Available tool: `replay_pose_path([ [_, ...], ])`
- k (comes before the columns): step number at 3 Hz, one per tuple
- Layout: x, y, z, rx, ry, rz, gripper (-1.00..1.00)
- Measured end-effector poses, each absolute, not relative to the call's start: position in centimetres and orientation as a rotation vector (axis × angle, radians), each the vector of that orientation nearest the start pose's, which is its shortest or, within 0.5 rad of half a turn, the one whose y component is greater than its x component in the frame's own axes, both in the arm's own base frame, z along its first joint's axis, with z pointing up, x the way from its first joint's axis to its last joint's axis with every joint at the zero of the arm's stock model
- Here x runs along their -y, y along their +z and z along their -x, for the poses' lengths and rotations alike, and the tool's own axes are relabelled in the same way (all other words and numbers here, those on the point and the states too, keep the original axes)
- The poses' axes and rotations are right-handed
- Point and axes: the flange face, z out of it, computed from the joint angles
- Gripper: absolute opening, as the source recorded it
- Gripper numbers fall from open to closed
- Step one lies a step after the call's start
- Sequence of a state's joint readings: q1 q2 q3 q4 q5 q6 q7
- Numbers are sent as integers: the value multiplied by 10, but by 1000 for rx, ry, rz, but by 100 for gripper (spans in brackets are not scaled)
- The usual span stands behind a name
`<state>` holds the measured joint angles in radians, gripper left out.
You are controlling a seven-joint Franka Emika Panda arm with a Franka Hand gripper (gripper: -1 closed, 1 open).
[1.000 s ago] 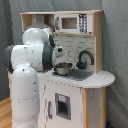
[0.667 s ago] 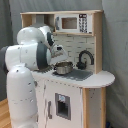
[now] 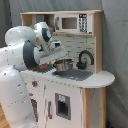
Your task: Play with the kitchen
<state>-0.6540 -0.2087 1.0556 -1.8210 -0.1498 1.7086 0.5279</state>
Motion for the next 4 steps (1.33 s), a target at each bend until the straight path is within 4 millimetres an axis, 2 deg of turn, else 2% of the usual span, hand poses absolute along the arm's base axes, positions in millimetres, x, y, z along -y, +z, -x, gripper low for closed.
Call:
replay_pose_path([
  [2,-288,585,-473,-7,-466,3284,-100],
  [4,-351,606,-461,212,-569,3105,-100],
])
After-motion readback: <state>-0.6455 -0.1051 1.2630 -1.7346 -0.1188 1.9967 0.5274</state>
